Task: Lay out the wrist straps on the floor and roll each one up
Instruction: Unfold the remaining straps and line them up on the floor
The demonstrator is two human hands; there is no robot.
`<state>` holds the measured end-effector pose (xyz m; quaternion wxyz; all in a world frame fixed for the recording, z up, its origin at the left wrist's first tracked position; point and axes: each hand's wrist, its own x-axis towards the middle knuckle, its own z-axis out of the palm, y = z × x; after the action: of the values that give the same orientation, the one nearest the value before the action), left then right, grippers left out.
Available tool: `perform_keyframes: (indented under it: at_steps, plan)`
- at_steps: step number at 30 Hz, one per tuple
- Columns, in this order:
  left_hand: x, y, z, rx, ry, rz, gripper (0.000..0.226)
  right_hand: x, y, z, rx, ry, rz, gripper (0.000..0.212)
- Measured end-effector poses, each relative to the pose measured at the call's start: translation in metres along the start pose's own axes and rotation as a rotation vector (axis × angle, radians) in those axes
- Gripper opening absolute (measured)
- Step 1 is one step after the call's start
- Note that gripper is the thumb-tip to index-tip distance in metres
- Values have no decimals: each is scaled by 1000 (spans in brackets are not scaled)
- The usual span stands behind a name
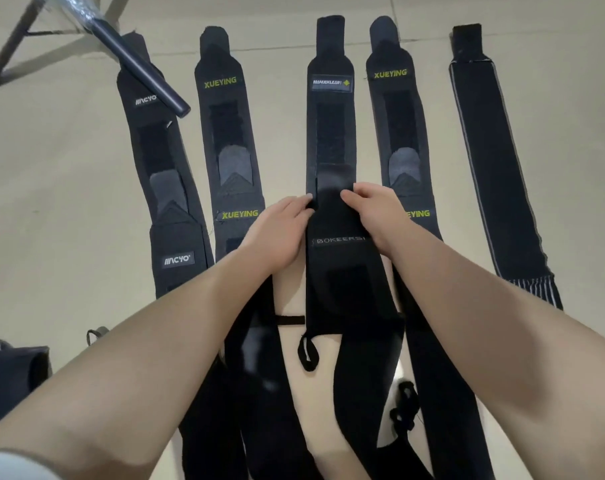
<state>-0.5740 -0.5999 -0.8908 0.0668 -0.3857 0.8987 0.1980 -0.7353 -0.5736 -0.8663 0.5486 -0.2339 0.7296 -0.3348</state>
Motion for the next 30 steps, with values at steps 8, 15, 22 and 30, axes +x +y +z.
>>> perform_keyframes:
  at_steps: [8, 15, 22, 30]
  plan:
    - [28, -34, -11, -47, -69, 124, 44, 47, -16, 10, -22, 104, 197, 24]
    - [31, -46, -9, -202, -45, 2, 58, 72, -17, 16, -263, 255, 158, 38]
    - [39, -15, -27, -130, -131, 48, 47, 65, -13, 8, -670, 314, 115, 54]
    - [36, -13, -7, 167, -236, 28, 67, 68, -13, 23, -947, 353, -415, 51]
